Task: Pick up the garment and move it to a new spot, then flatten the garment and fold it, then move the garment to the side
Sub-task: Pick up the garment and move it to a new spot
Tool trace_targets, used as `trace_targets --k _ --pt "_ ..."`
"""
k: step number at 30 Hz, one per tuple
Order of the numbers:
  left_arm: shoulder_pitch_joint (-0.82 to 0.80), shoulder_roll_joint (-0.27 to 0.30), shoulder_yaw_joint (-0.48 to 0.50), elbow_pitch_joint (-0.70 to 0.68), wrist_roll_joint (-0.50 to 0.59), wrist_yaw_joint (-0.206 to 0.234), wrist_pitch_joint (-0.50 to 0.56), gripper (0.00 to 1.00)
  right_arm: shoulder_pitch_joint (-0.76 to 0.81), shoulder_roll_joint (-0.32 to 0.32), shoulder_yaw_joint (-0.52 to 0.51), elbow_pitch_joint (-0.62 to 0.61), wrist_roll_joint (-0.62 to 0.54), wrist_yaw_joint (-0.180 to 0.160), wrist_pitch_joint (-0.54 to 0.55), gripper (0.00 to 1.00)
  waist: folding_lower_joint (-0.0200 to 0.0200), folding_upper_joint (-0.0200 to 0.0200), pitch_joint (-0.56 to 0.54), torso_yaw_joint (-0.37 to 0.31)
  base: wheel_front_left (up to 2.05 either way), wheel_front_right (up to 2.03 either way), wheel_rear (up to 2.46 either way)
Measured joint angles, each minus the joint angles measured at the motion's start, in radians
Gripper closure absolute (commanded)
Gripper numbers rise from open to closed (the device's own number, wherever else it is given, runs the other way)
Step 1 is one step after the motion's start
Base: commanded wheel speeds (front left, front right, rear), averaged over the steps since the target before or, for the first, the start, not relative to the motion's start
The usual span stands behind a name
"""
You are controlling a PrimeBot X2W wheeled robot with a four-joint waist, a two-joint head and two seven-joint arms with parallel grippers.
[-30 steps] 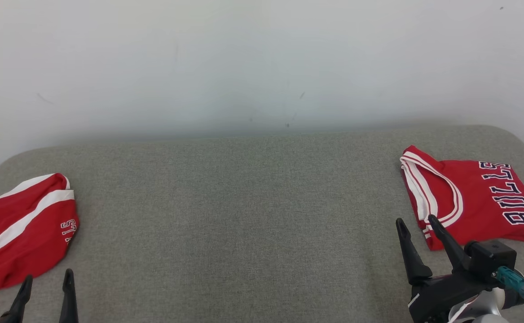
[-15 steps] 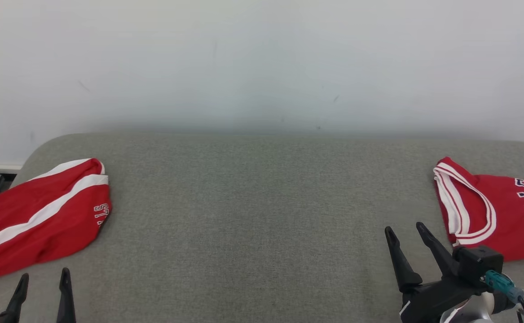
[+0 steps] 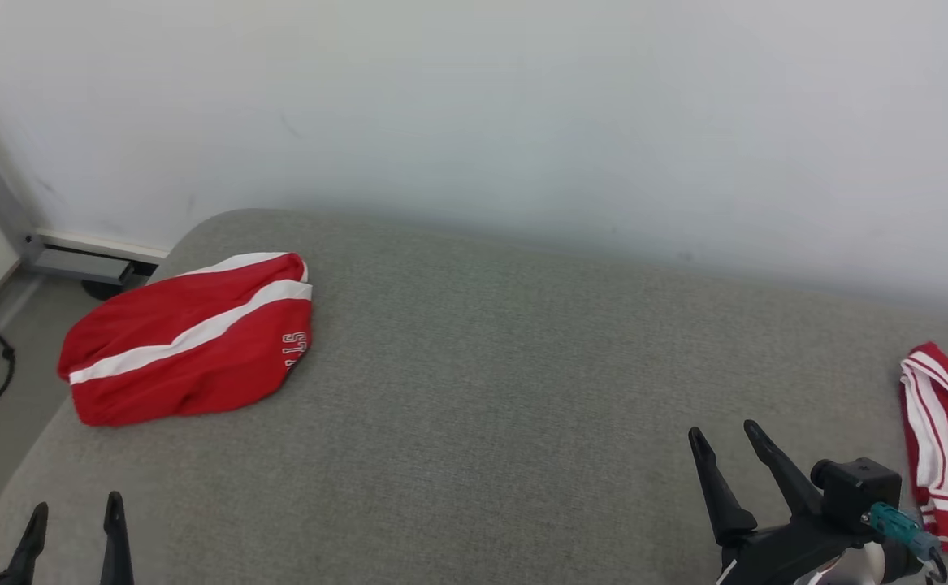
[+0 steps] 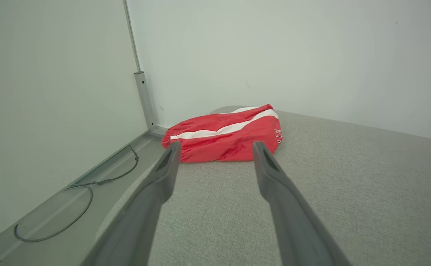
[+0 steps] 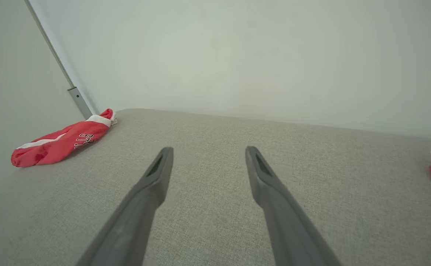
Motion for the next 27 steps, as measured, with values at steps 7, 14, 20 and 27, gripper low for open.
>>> trace_targets --k 7,14,20,27 --pt "0.012 0.008 0.003 -0.005 -0.001 0.009 0.003 0.0 0.0 -0.001 0.013 0.01 0.006 0.0 -0.005 0.0 0.0 0.0 -0.01 0.083 0.0 0.0 0.0" --pt "0.021 0.015 0.006 -0.017 -0.003 0.019 0.008 0.0 0.0 -0.002 0.03 0.016 0.014 0.0 -0.012 0.0 0.0 0.0001 -0.021 0.145 0.0 0.0 0.0" --pt "0.029 0.018 0.006 -0.026 -0.007 0.026 0.008 0.0 0.0 -0.001 0.032 0.02 0.018 0.0 -0.012 0.0 -0.0001 0.0001 -0.028 0.171 0.0 0.0 0.0" --pt "0.027 0.022 0.006 -0.029 -0.012 0.028 0.006 0.0 -0.001 -0.002 0.044 0.02 0.019 0.0 -0.011 0.0 -0.0001 0.0001 -0.025 0.162 0.0 0.0 0.0"
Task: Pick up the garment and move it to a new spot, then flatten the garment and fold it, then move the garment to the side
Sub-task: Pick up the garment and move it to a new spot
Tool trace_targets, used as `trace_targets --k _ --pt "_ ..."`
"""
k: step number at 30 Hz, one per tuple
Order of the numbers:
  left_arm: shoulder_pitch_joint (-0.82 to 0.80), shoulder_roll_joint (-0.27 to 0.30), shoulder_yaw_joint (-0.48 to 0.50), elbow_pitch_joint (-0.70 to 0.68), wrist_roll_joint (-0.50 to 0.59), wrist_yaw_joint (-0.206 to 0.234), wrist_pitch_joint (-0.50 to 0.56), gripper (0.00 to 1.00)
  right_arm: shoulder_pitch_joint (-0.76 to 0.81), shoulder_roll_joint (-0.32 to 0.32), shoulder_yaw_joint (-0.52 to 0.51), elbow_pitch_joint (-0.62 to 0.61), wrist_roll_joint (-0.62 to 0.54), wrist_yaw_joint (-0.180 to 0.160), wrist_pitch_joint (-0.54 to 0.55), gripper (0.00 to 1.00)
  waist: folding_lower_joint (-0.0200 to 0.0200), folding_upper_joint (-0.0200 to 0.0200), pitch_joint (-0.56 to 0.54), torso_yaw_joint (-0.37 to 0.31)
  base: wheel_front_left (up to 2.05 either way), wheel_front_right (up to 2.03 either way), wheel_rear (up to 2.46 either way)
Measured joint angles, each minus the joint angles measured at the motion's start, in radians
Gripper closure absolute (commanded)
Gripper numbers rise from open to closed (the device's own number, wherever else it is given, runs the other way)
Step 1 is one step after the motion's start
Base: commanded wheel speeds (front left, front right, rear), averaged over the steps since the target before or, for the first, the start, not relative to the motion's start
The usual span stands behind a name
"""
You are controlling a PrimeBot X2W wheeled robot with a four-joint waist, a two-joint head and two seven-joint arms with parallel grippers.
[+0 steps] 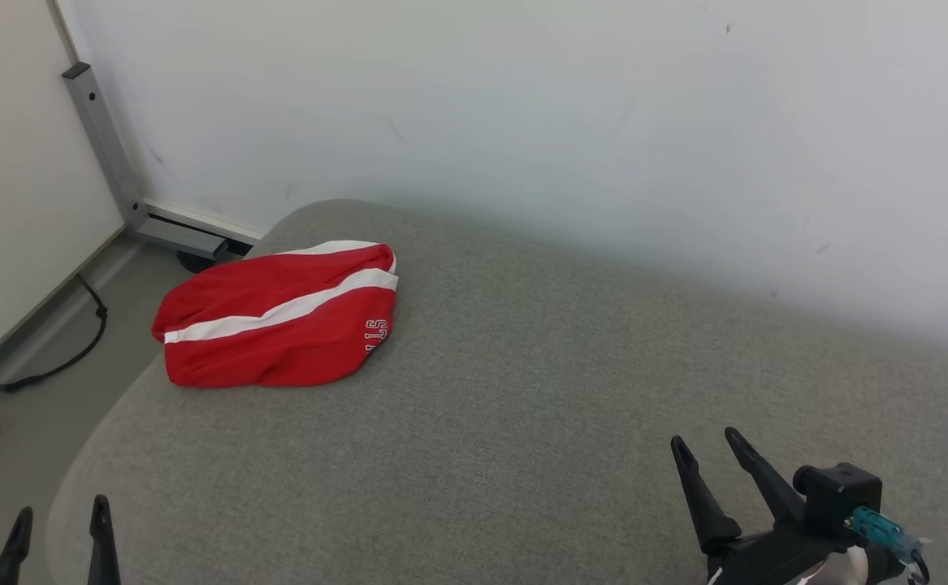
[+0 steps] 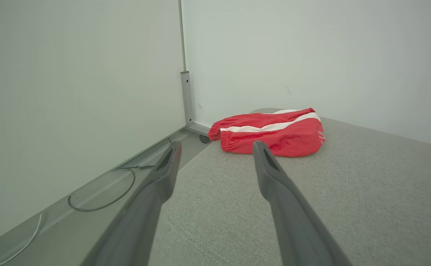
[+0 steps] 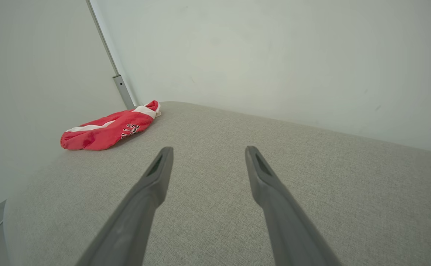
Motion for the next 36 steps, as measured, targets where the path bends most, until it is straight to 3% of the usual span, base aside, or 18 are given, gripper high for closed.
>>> trace_targets --k 12,16,27,36 --pt "-0.085 0.033 0.021 0.008 -0.048 -0.029 -0.006 0.0 -0.027 -0.016 0.024 -0.002 0.004 0.0 0.009 0.0 0.0001 0.0 0.019 -0.074 0.0 0.0 0.0" --pt "-0.159 0.063 0.022 0.033 -0.059 -0.06 0.01 0.0 -0.051 -0.024 0.038 -0.011 0.005 0.0 0.018 0.0 0.0002 0.0 0.034 -0.115 0.0 0.0 0.0" --pt "-0.32 0.125 0.051 0.162 -0.137 -0.134 0.035 0.0 -0.111 -0.042 0.067 -0.023 0.008 0.0 0.024 0.0 0.0002 0.0 0.087 -0.204 0.0 0.0 0.0" --pt "-0.39 0.123 0.072 0.275 -0.201 -0.162 0.028 0.0 -0.136 -0.049 0.081 -0.026 0.008 0.0 0.025 0.0 0.0003 0.0 0.127 -0.274 0.0 0.0 0.0"
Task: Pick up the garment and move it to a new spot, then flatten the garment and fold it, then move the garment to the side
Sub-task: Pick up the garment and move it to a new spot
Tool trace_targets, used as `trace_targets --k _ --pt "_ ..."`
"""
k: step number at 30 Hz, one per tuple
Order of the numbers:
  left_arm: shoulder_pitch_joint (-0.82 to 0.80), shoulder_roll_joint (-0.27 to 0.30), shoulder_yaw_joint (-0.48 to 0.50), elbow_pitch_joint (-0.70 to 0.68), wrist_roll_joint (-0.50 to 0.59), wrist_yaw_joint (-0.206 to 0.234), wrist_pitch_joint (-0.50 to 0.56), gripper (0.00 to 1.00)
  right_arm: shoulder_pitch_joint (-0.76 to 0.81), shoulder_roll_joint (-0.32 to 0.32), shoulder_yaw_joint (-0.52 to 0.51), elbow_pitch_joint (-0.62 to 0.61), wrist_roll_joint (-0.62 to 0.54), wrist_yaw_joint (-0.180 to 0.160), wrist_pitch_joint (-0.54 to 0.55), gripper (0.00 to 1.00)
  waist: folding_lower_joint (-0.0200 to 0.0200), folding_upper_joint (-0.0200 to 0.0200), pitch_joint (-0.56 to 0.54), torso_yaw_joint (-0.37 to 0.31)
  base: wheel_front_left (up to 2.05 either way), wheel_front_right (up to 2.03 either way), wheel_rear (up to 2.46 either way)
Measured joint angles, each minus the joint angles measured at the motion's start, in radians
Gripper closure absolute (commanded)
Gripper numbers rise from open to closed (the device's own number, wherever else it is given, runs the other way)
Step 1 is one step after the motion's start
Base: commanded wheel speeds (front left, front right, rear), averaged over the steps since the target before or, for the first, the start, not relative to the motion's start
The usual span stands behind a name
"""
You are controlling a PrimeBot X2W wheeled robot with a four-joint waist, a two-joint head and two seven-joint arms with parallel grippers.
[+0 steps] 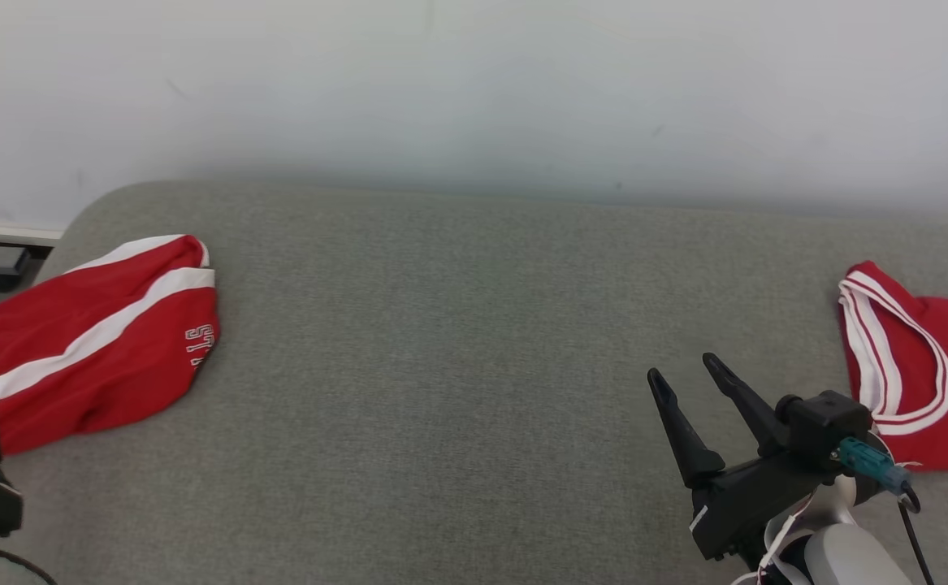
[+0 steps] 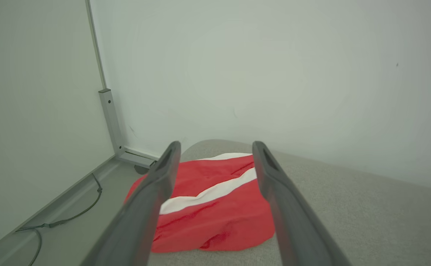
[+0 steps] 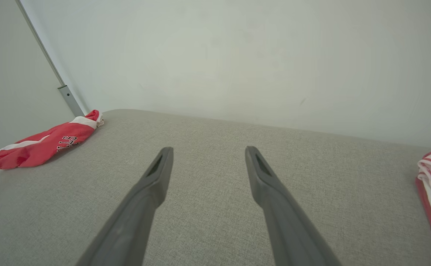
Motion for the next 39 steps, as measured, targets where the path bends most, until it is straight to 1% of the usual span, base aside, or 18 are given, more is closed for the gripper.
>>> trace_targets --k 3,10,12,16,20,29,35,39 --pt "-0.028 0.01 0.016 0.067 -0.027 -0.018 0.0 0.0 -0.01 -0.002 0.002 -0.002 0.0 0.0 0.0 0.0 -0.0001 0.0 0.014 -0.025 0.0 0.0 0.0" --pt "-0.113 0.044 0.013 0.202 -0.046 -0.051 0.018 0.0 -0.027 -0.008 0.001 -0.011 0.0 0.0 0.0 0.0 -0.0001 -0.0001 0.052 -0.069 0.0 0.0 0.0" --pt "-0.145 0.064 0.007 0.245 -0.051 -0.061 0.028 0.0 -0.034 -0.012 0.001 -0.015 0.0 0.0 0.0 0.0 -0.0001 -0.0001 0.065 -0.077 0.0 0.0 0.0" --pt "-0.206 0.077 -0.016 0.304 -0.07 -0.078 0.054 0.0 -0.045 -0.014 0.003 -0.017 0.0 0.0 0.0 0.0 -0.0001 -0.0001 0.09 -0.091 0.0 0.0 0.0" --pt "-0.272 0.106 -0.053 0.369 -0.08 -0.094 0.084 0.0 -0.059 -0.015 0.005 -0.021 -0.003 0.0 0.001 0.0 -0.0001 -0.0001 0.114 -0.105 0.0 0.0 0.0" --pt "-0.394 0.143 -0.108 0.491 -0.098 -0.097 0.113 0.0 -0.092 -0.018 0.004 -0.033 -0.011 0.0 0.0 0.0 0.0 0.0 0.177 -0.145 0.0 0.0 0.0" --pt "-0.449 0.165 -0.138 0.574 -0.158 -0.103 0.151 0.0 -0.103 -0.028 -0.005 -0.057 -0.021 0.0 0.005 0.0 -0.0001 0.0 0.224 -0.178 0.0 0.0 0.0" --pt "-0.482 0.174 -0.162 0.621 -0.22 -0.103 0.204 0.0 -0.105 -0.035 -0.017 -0.076 -0.027 0.0 0.009 0.0 -0.0001 0.0 0.254 -0.196 0.0 0.0 0.0"
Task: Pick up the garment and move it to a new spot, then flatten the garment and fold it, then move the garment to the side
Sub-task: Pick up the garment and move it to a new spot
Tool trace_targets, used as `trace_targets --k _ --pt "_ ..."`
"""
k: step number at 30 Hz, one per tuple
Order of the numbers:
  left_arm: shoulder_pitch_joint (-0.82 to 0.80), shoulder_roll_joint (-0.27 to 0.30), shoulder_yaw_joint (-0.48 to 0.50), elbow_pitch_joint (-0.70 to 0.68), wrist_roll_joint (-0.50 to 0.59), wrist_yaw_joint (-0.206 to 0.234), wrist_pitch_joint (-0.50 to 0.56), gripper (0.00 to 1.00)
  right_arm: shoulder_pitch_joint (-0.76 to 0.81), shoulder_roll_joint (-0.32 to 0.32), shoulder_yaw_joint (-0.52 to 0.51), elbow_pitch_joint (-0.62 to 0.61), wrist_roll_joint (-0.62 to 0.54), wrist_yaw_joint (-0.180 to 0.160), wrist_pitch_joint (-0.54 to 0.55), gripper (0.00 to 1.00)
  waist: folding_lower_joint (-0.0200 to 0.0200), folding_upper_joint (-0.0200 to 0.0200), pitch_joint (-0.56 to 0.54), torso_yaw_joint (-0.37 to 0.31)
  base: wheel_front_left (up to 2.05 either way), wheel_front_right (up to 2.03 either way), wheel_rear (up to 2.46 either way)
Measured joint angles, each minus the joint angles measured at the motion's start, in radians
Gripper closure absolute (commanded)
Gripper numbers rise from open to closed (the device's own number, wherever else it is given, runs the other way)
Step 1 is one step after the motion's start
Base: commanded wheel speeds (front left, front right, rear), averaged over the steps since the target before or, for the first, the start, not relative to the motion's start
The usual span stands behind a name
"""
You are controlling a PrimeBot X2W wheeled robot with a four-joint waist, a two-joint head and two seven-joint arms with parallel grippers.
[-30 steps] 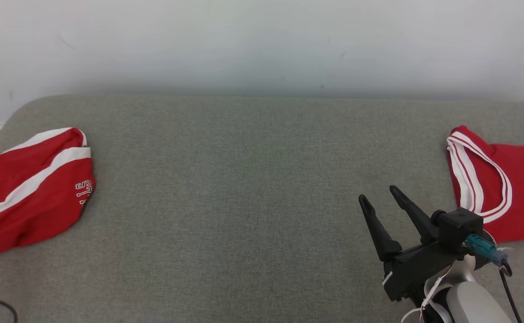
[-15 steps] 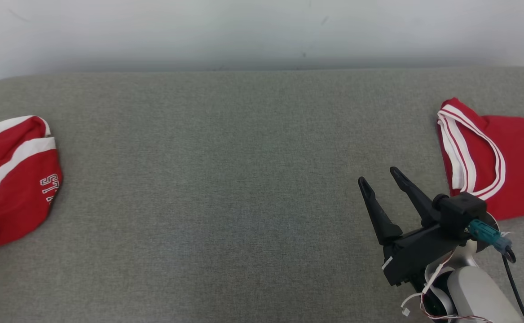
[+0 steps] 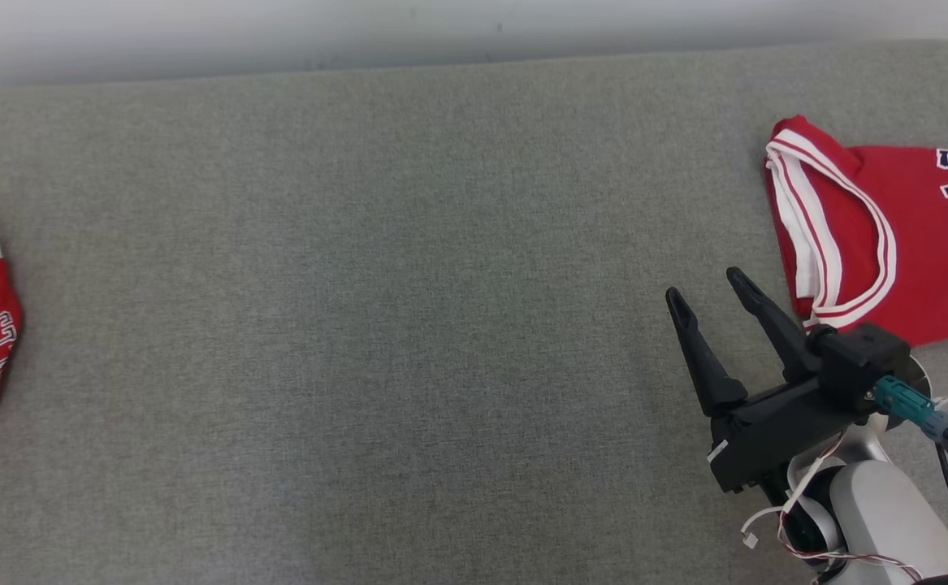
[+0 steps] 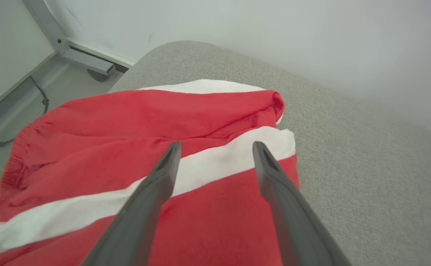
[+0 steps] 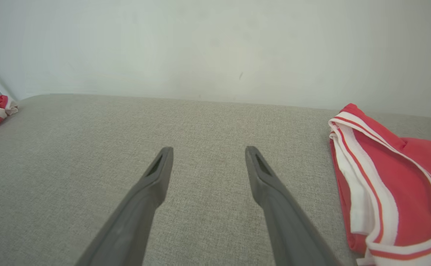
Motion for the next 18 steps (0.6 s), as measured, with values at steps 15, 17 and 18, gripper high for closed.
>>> trace_targets --k 15,17,18 --pt "-0.118 0.004 -0.066 0.156 -0.114 0.0 0.248 0.0 -0.003 -0.002 -0.001 -0.048 -0.014 0.0 0.03 0.0 0.0001 0.0 0.068 -0.007 0.0 0.0 0.0" --pt "-0.121 0.002 -0.072 0.176 -0.121 0.0 0.263 0.0 -0.005 -0.003 0.0 -0.049 -0.014 0.0 0.032 0.0 0.0 0.0 0.072 -0.009 0.0 0.0 0.0" --pt "-0.123 0.001 -0.077 0.191 -0.125 0.0 0.274 0.0 -0.005 -0.004 0.0 -0.05 -0.014 0.0 0.032 0.0 0.0 0.0 0.074 -0.01 0.0 0.0 0.0"
